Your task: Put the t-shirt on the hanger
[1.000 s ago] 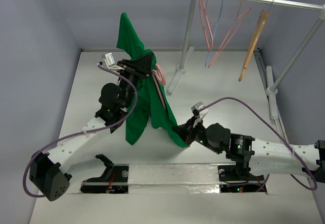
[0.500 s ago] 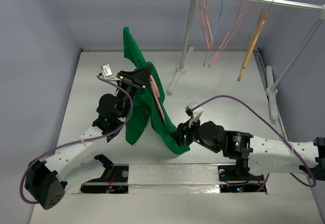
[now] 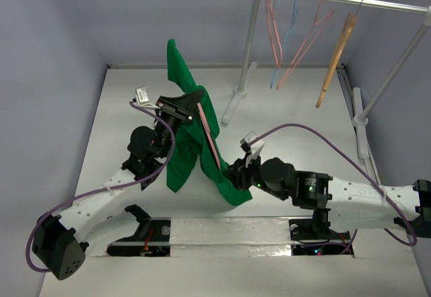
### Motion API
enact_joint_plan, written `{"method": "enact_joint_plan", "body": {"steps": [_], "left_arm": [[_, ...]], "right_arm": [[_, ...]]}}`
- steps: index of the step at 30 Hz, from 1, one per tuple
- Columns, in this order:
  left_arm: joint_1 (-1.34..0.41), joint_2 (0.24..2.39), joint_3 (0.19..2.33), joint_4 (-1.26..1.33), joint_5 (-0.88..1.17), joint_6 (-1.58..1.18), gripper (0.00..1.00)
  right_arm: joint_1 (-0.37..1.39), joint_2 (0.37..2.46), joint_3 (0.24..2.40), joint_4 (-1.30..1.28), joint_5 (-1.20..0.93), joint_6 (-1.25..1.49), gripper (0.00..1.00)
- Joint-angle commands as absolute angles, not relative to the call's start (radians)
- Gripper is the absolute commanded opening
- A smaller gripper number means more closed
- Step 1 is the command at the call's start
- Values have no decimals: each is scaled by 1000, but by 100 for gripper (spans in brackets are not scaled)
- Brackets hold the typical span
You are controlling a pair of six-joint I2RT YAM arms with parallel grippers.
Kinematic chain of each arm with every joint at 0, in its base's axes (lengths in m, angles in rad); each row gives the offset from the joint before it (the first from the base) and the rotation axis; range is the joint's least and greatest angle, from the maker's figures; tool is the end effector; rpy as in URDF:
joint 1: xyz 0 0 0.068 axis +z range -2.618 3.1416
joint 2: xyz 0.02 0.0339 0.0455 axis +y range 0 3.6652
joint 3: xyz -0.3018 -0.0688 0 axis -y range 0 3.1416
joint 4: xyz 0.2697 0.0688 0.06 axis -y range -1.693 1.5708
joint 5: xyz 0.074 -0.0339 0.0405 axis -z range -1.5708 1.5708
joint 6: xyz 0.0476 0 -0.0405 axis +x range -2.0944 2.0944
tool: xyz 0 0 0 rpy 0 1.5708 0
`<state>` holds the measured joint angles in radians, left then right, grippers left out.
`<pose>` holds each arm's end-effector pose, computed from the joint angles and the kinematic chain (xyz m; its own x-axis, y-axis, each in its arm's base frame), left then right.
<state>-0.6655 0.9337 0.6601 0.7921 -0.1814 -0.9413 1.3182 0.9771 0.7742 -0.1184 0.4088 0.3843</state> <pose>0.1794 -0.1299 0.4009 -0.1618 -0.8838 -0.4391 0.6001 0.2651 -0.7547 0.0781 0.2268 0.3309 -0.3709 -0.0606 -0.9267 -0.7067 0.6658 0.2393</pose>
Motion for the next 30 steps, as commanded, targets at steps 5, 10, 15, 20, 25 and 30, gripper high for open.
{"method": "enact_joint_plan", "body": {"steps": [5,10,15,20,25,30], "left_arm": [[-663,900,666,871,-138,-966,0],[-663,910,667,848,-147,-954,0],[-663,931,664,845,-189,-924,0],[-663,953,669,851,-198,-923,0],[-663,956,672,864,-135,-972,0],[-663,917,672,825,-103,-1003,0]], "right_arm": [[1327,993,821,-48,433,371,16],[1327,950,841,-17,330,365,0],[1327,836,868,26,223,353,0],[1327,821,879,41,213,342,0],[1327,920,877,15,377,330,0],[1327,1018,908,5,445,321,0]]}}
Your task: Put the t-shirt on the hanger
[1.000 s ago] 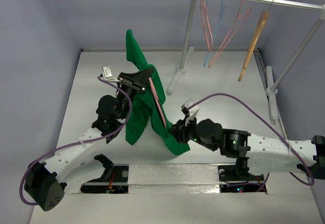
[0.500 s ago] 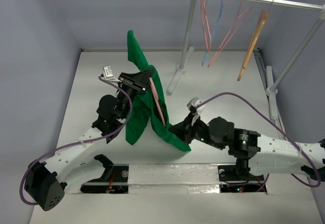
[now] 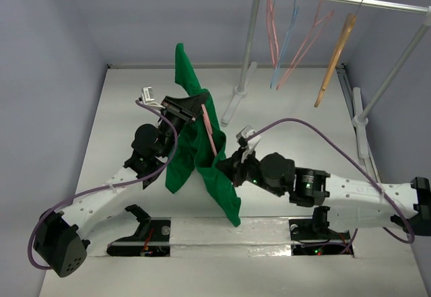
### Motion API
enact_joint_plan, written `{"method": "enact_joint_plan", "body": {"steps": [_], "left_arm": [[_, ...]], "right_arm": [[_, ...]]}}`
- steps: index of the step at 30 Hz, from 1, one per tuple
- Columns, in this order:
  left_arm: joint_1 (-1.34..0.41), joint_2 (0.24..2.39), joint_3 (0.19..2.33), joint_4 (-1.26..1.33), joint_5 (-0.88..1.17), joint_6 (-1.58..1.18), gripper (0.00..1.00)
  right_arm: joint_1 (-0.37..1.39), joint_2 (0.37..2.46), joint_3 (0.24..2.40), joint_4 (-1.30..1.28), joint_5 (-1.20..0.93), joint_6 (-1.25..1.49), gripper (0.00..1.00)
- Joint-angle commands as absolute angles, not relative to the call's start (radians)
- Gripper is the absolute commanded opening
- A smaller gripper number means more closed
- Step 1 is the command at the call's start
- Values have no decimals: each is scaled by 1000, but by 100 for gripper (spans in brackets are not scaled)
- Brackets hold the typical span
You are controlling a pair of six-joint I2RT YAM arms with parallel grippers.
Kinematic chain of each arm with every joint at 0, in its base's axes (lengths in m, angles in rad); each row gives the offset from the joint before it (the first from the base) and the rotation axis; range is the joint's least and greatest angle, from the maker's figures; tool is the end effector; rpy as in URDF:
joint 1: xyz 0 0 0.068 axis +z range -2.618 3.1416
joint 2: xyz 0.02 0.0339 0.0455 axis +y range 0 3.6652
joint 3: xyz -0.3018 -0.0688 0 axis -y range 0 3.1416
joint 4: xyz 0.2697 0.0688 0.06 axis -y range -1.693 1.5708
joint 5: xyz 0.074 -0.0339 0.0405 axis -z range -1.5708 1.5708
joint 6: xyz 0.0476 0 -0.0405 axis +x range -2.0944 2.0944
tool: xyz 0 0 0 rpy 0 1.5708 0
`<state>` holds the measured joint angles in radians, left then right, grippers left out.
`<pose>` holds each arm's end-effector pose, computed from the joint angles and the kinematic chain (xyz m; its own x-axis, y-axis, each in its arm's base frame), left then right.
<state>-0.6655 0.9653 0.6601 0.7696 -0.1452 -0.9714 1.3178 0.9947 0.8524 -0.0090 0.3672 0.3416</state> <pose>0.1866 -0.1377 0.3921 -0.2217 -0.8646 -0.4509 0.5782 0.2558 -0.7748 0.0787 0.2360 0.3699 -0.3085 0.0559 -0.9496 -0.7551 0.5928 0.2802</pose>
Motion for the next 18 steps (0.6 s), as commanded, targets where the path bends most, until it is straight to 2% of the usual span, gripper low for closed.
{"method": "enact_joint_plan", "body": {"steps": [1,4,5,8,14,18], "left_arm": [[-663,911,672,816,-95,-1008,0],[-663,893,673,792,-86,-1014,0],[-663,891,675,782,-83,-1019,0],[-663,888,680,753,-84,-1016,0],[-663,897,698,730,-115,-997,0],[-663,910,716,723,-112,-991,0]], "right_arm": [[1327,1029,919,-3,445,322,0],[1327,1065,966,-126,488,360,35],[1327,1062,968,-139,492,367,53],[1327,1006,943,-155,453,379,69],[1327,951,923,-230,420,422,76],[1339,945,899,-276,511,445,73]]}}
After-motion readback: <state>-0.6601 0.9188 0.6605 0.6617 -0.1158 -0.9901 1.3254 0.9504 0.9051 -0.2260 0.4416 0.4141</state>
